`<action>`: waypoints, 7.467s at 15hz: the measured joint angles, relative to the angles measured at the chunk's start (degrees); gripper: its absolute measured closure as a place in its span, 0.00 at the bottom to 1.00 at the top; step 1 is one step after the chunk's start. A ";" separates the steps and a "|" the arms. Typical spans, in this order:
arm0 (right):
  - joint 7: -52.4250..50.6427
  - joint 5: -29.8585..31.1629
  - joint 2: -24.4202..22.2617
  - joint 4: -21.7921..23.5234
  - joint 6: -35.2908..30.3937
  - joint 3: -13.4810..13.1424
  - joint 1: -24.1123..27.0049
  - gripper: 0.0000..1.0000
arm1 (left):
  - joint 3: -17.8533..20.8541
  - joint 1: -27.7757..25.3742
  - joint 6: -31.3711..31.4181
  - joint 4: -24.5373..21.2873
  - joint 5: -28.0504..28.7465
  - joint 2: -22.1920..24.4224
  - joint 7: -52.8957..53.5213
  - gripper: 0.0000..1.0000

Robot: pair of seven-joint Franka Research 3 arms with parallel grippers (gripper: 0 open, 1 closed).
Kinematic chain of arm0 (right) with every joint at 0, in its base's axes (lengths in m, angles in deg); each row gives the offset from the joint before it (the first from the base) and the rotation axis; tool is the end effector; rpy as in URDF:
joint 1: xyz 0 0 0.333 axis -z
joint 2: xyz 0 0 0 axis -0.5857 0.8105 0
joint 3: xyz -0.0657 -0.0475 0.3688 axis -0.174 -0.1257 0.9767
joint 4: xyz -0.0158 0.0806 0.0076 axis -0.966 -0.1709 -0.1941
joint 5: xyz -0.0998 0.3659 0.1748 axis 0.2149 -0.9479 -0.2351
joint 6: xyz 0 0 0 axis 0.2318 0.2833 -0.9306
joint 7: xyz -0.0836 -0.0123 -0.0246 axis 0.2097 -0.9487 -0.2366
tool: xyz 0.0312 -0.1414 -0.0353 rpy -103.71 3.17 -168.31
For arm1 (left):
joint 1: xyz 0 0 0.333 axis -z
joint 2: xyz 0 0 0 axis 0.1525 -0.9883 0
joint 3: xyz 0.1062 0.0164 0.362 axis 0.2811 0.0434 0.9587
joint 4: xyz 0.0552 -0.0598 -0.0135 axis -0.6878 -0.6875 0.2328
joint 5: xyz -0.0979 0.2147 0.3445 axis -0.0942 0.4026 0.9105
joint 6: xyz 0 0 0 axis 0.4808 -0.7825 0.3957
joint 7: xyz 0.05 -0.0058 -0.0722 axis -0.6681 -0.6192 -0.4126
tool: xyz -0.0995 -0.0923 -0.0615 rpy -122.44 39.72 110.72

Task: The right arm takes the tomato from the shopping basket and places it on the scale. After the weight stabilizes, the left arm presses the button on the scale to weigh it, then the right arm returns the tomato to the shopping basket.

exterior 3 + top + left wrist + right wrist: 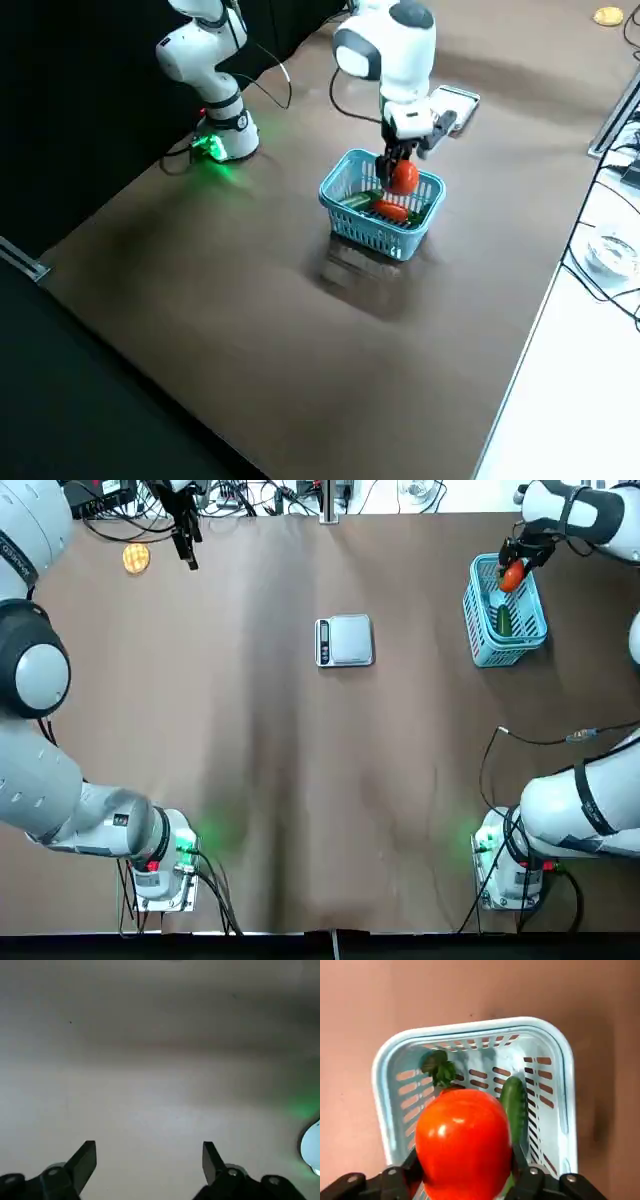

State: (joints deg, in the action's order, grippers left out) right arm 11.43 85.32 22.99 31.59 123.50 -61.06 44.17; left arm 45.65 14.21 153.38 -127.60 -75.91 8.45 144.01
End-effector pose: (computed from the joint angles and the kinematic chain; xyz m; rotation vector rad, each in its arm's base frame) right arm 0.6230 -0.0531 0.3821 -3.1380 0.0658 -0.0046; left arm 0.5968 -0.1598 0.5077 2.1813 -2.0651 -0.1197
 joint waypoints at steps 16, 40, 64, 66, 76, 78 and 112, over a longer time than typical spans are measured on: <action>0.34 -25.05 6.80 0.10 16.49 2.27 -30.36 0.29 | -1.29 0.01 1.09 0.00 0.00 -0.21 -0.01 0.06; -17.07 -48.56 21.09 -5.59 21.55 3.44 -35.31 0.29 | -1.28 -0.14 1.09 -0.06 0.00 -0.32 -0.01 0.06; -21.39 -48.57 21.37 -5.25 20.85 2.55 -31.61 0.00 | -7.54 6.22 2.45 -0.20 -0.07 -5.73 -13.32 0.38; -21.61 -48.57 21.39 -5.23 20.74 2.61 -31.65 0.00 | -7.46 6.20 2.45 -0.20 -0.07 -5.73 -13.37 0.38; -21.71 -48.57 21.28 -5.06 20.84 2.17 -31.21 0.00 | -7.61 7.83 2.92 -0.20 -0.05 -6.33 -16.85 0.38; -21.71 -48.57 20.66 -4.77 20.84 1.30 -30.70 0.00 | -7.62 8.34 3.01 -0.20 -0.05 -6.40 -16.93 0.38; -7.90 0.43 -9.92 -21.37 -33.85 -5.15 -5.94 0.03 | -7.41 24.51 31.34 2.92 7.76 -28.27 -25.37 0.99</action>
State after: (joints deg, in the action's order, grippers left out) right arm 3.52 85.74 13.07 10.22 89.65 -66.22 38.23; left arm 38.24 38.73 184.73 -124.68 -68.15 -19.82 118.65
